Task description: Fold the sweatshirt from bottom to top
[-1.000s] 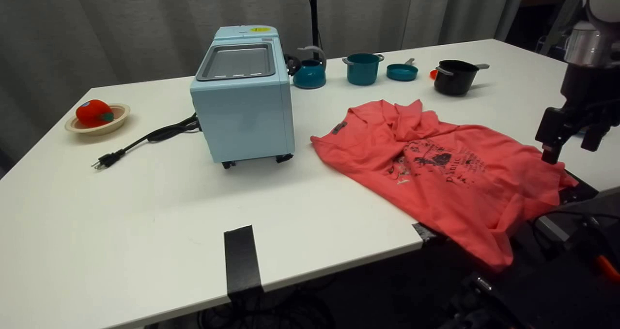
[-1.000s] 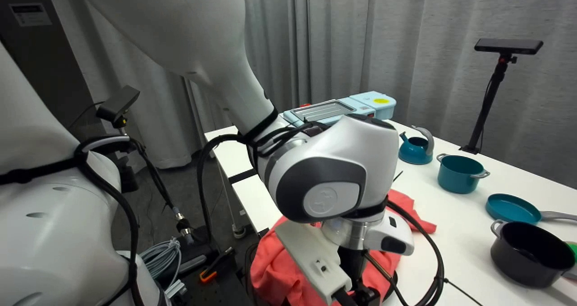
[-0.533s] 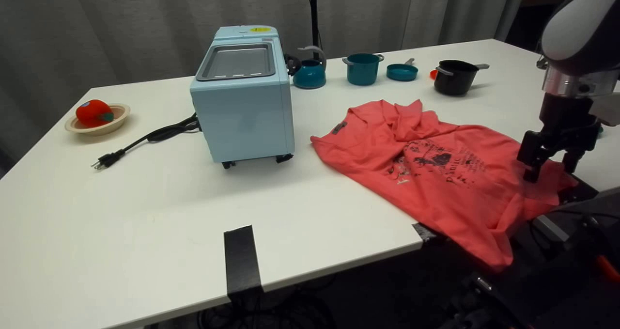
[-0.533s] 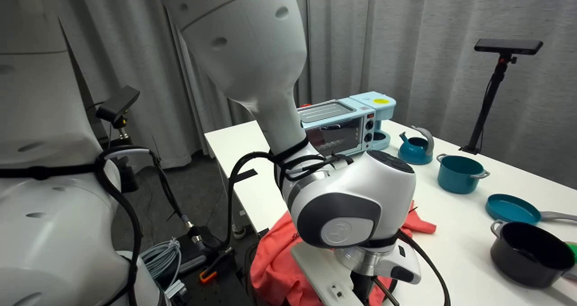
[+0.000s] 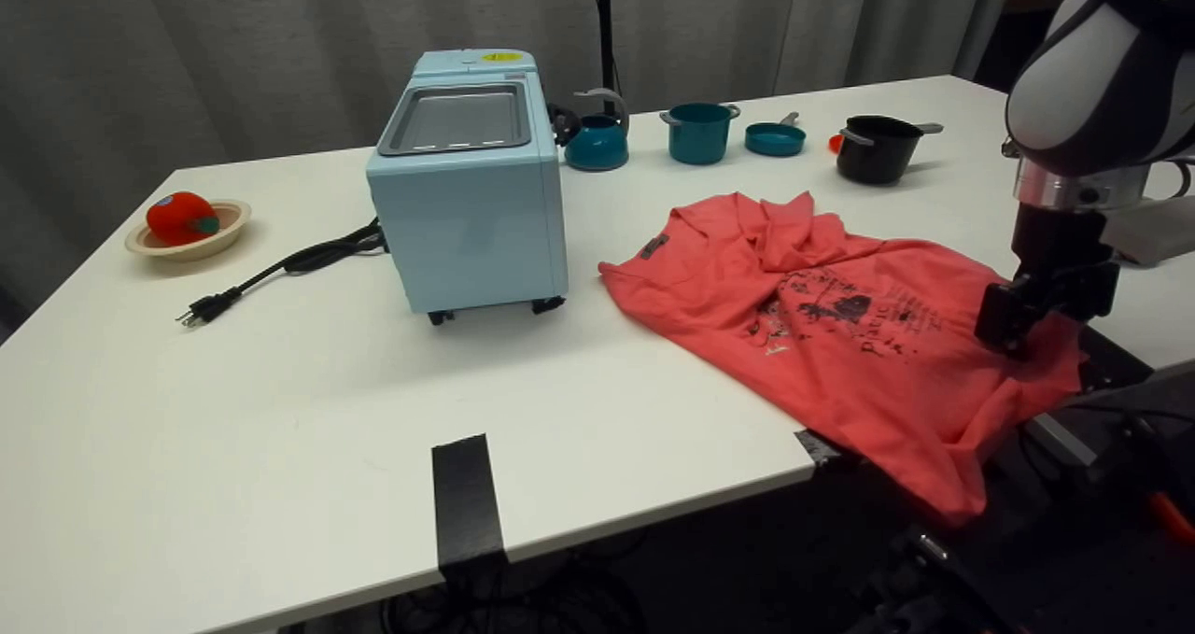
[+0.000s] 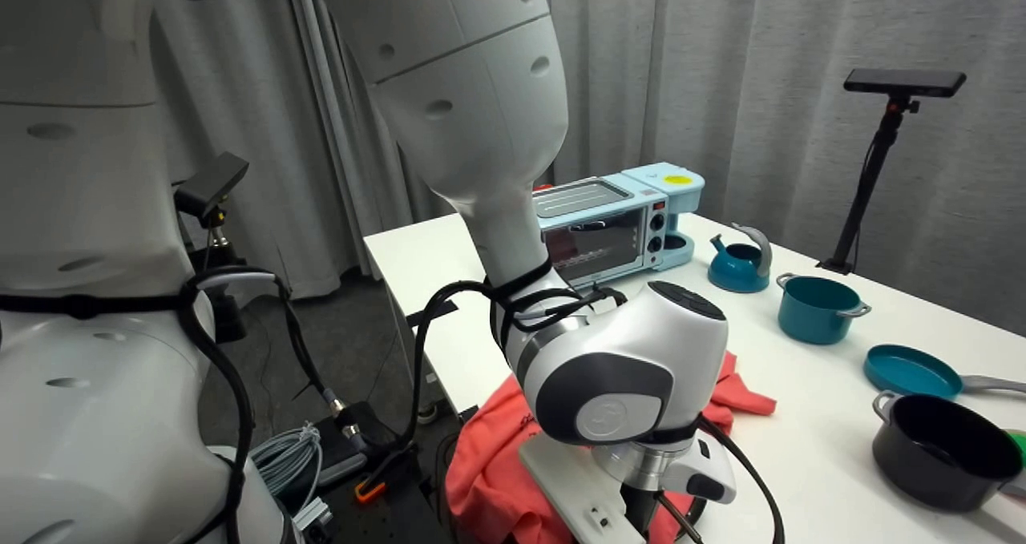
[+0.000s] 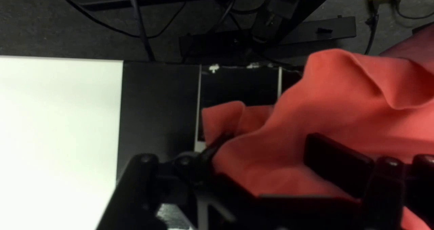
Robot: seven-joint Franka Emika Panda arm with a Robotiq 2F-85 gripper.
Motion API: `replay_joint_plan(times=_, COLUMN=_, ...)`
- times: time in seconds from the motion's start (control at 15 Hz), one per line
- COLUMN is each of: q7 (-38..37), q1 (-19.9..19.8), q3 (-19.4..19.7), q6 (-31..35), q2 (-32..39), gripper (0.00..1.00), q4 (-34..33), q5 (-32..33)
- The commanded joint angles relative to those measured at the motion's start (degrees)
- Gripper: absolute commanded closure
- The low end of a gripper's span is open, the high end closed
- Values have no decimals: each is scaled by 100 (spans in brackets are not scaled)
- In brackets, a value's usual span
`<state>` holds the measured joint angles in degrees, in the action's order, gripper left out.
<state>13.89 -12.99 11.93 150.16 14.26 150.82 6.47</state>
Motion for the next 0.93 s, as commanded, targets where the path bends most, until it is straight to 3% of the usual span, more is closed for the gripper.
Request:
replay_joint_plan(times=0.0, q7=25, q1=-59, q3=-88, q6=46, q2=149, gripper=73, q4=-198, q5=-134)
replay_joint_plan(times=0.27, q7=-47, q1=-2, q3=59, q6=-347, q2=-203, gripper=100, q4=-118, q5=151)
replay_joint_plan(times=0.6, q7=-233, q1=55, q3=167, q6=-1121, q2=-863, gripper=100, q4=-262, q5=611)
replay_joint_plan(times=0.87, q7=106, q1=53, q3=-79, q6=-1762, q2=-1123, gripper=100, q4=-700, q5=-159)
